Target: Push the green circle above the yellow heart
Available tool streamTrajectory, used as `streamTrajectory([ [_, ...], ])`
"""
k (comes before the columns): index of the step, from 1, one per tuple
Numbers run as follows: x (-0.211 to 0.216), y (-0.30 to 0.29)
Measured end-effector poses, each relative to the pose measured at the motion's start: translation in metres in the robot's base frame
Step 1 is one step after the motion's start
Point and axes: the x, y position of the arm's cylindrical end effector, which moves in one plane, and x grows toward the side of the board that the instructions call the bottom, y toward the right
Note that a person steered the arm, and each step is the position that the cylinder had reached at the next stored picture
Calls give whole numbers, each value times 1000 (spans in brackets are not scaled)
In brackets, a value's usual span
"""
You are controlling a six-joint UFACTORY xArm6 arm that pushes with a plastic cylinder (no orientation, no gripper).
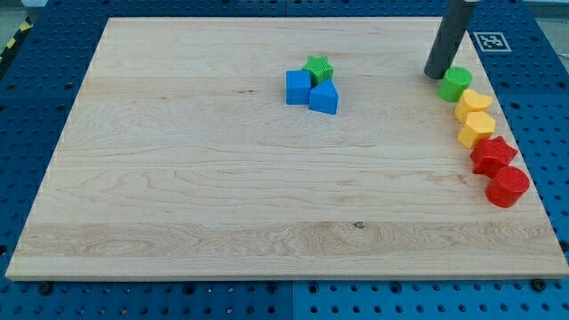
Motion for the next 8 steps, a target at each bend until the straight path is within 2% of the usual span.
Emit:
streamTrajectory([
  [6,2,14],
  [7,-3,-23],
  [8,-21,-101],
])
